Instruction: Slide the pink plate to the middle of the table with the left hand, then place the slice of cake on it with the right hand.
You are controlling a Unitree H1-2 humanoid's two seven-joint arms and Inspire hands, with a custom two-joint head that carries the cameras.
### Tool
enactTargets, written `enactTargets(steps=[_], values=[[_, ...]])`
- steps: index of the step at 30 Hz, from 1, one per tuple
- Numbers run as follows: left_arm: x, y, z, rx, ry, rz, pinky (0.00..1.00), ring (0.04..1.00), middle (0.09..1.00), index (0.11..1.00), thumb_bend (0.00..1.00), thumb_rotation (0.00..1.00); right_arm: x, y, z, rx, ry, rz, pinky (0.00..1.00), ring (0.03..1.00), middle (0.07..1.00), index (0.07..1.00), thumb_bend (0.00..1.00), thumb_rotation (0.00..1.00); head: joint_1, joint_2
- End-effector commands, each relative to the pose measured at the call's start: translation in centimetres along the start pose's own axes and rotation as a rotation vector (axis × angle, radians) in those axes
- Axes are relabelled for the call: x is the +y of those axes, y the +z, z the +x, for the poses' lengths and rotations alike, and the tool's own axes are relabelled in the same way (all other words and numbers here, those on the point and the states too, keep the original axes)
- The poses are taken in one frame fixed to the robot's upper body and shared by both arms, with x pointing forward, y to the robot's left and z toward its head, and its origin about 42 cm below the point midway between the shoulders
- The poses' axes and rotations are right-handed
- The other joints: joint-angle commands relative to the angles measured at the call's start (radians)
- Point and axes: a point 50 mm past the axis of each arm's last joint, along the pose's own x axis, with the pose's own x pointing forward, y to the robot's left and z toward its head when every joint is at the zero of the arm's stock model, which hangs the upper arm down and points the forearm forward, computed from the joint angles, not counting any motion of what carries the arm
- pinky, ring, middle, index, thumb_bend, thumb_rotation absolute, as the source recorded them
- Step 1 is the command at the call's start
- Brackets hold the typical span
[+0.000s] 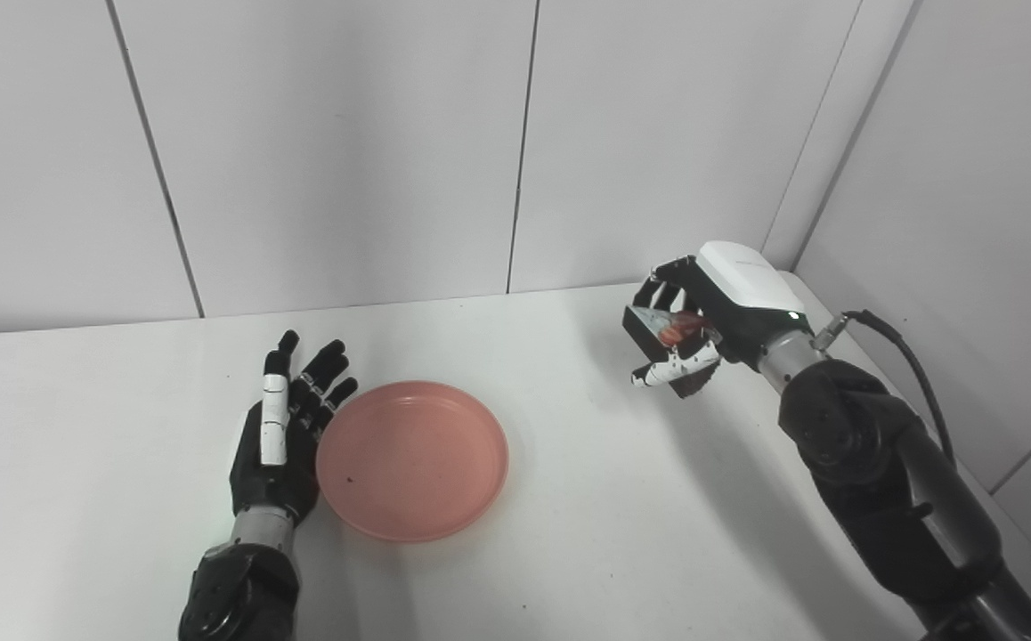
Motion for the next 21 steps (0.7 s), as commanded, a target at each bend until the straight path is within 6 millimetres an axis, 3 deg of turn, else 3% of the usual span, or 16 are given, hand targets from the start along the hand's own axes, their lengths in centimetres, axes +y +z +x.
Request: enactTargets(steps=[1, 5, 13, 21], values=[[-0.5, -2.2, -0.5, 0.075, 0.03, -0.011, 0.82, 0.867, 0.816, 0.977, 0.85, 0.8, -2.0, 1.2, 1.1, -0.083, -0.062, -0.022, 0.19, 0.258, 0.472, 0.488, 0.53, 0.0, 0.001, 0.0], [-1.0, -2.8, -0.4, 0.067, 0.031, -0.001, 0.81, 0.856, 0.814, 0.965, 0.85, 0.79, -1.4, 2.7, 1.9, -0.152, -0.048, -0.008, 0.19, 0.255, 0.471, 0.489, 0.53, 0.01, 0.05, -0.003], [-1.9, -4.0, -0.2, 0.08, 0.042, -0.022, 0.8, 0.847, 0.797, 0.954, 0.88, 0.76, 0.4, 7.9, 3.1, -0.251, 0.008, 0.029, 0.17, 0.235, 0.47, 0.488, 0.53, 0.0, 0.148, -0.007], [-2.3, -4.8, -0.1, 0.085, 0.043, -0.015, 0.79, 0.855, 0.798, 0.96, 0.93, 0.75, 3.4, 10.7, 4.5, -0.348, 0.042, 0.045, 0.2, 0.268, 0.472, 0.488, 0.53, 0.0, 0.187, -0.007]])
